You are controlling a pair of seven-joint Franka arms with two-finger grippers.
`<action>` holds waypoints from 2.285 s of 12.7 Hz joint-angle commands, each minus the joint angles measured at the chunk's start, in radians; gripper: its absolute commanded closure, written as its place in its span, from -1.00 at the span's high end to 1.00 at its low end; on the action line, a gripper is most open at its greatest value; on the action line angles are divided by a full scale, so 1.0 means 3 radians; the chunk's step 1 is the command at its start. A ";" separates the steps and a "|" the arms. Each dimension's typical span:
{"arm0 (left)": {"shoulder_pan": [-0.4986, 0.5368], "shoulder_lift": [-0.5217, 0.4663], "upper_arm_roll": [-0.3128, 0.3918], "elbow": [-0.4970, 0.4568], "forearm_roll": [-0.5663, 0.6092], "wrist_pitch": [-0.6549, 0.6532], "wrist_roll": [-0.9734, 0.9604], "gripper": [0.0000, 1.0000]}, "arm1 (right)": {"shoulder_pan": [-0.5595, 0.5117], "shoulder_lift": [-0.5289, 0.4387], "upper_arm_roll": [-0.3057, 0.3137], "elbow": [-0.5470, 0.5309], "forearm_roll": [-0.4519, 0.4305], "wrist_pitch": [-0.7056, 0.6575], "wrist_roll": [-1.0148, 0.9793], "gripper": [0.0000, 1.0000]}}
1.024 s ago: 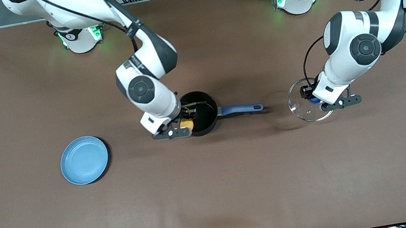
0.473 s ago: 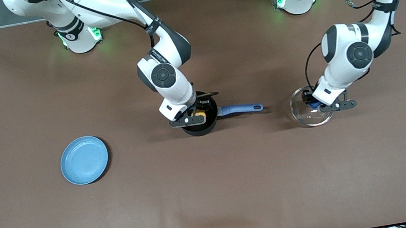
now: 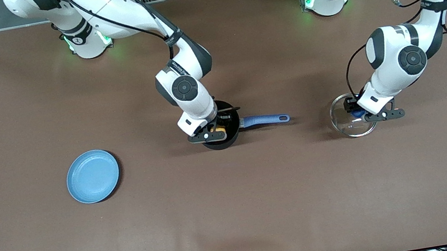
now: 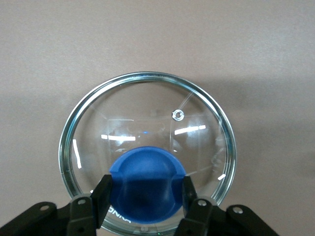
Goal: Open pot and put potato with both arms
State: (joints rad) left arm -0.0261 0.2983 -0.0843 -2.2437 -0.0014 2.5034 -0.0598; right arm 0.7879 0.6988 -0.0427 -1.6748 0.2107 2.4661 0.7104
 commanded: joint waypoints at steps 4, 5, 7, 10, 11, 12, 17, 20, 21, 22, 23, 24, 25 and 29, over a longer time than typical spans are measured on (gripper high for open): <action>0.0026 -0.0084 -0.0016 0.0044 -0.0001 0.0016 -0.0056 1.00 | 0.0084 0.0043 -0.0042 0.0030 -0.0068 0.0094 0.0158 -0.44; 0.0021 -0.0125 -0.0016 0.0135 -0.0006 -0.0111 -0.0066 1.00 | 0.0084 0.0043 -0.0042 0.0030 -0.0063 0.0094 0.0163 -0.24; 0.0015 -0.0267 -0.0021 0.0482 -0.0041 -0.0702 -0.0264 1.00 | 0.0079 0.0043 -0.0042 0.0035 -0.0063 0.0094 0.0173 0.61; 0.0000 -0.0620 -0.0148 0.1070 -0.0041 -0.1649 -0.0506 1.00 | 0.0068 0.0043 -0.0042 0.0040 -0.0063 0.0094 0.0219 1.00; 0.0000 -0.0621 -0.0189 0.1371 -0.0041 -0.1991 -0.0491 1.00 | 0.0068 0.0043 -0.0042 0.0045 -0.0063 0.0094 0.0219 1.00; -0.0020 -0.0596 -0.0195 0.1708 -0.0041 -0.2318 -0.0491 1.00 | 0.0068 0.0038 -0.0047 0.0045 -0.0068 0.0094 0.0219 1.00; 0.0005 -0.0575 -0.0184 0.2487 -0.0001 -0.3173 -0.0496 1.00 | 0.0038 -0.0100 -0.0098 0.0132 -0.0089 -0.0186 0.0189 1.00; 0.0015 -0.0575 -0.0164 0.2672 0.0010 -0.3313 -0.0486 1.00 | 0.0032 -0.0273 -0.0174 0.0219 -0.0094 -0.0646 0.0168 1.00; 0.0015 -0.0600 -0.0164 0.2698 0.0010 -0.3374 -0.0486 1.00 | 0.0032 -0.0340 -0.0220 0.0290 -0.0089 -0.0870 0.0138 1.00; 0.0015 -0.0621 -0.0164 0.2708 0.0015 -0.3385 -0.0486 1.00 | 0.0022 -0.0391 -0.0276 0.0392 -0.0089 -0.1105 0.0102 1.00; 0.0015 -0.0636 -0.0164 0.2708 0.0015 -0.3395 -0.0486 1.00 | -0.0003 -0.0407 -0.0328 0.0514 -0.0089 -0.1330 0.0081 1.00; 0.0031 -0.0687 -0.0159 0.2708 0.0010 -0.3400 -0.0486 1.00 | -0.0013 -0.0432 -0.0374 0.0607 -0.0089 -0.1500 0.0086 1.00; 0.0046 -0.0698 -0.0159 0.2708 0.0010 -0.3400 -0.0486 1.00 | -0.0014 -0.0493 -0.0470 0.0628 -0.0089 -0.1623 0.0076 1.00; 0.0118 -0.0800 -0.0164 0.2708 0.0010 -0.3400 -0.0481 1.00 | -0.0054 -0.0897 -0.1104 0.0628 -0.0089 -0.2068 -0.0445 1.00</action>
State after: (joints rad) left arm 0.0008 0.0792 -0.1284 -1.4390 -0.0028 1.5061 -0.2000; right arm 0.7852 0.5017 -0.3039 -1.4716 0.1914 1.9000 0.6410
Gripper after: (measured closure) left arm 0.000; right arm 0.000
